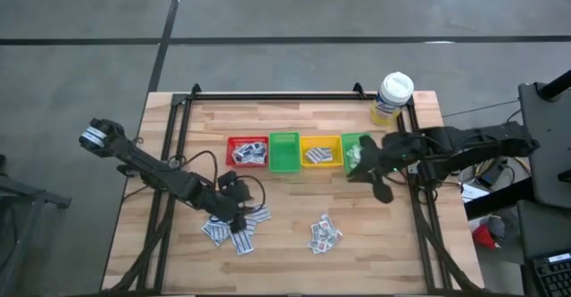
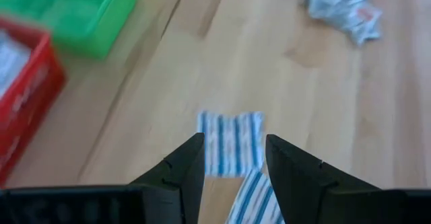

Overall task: Pick & Place First Aid Supplies
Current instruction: Put the blue bandage into the yellow basket

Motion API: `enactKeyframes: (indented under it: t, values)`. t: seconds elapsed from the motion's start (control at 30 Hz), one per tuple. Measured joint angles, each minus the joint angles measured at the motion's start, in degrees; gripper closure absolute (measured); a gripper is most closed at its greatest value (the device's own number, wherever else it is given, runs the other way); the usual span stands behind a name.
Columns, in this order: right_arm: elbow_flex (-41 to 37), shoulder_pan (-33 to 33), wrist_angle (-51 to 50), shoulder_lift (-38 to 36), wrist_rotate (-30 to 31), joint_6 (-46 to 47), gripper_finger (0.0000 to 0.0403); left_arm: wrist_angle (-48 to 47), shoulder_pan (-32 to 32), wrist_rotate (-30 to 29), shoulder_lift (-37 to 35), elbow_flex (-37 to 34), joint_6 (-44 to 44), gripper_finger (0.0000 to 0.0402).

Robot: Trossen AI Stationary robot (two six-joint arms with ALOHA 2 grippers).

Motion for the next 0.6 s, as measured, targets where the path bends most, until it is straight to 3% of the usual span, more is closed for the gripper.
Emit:
enactKeyframes:
  t: [0.23, 0.6]
  values:
    - [-9.4, 1.1, 7.7, -8.7, 0.2, 0.2, 0.0341, -14.1, 0.0, 2.3, 0.0, 3.1, -17.5, 0.0248]
    - [-14.9, 1.1, 10.3, -13.5, 0.6, 0.3, 0.0346, -16.1, -0.1, 12.0, 0.8, 3.5, -37.5, 0.0248]
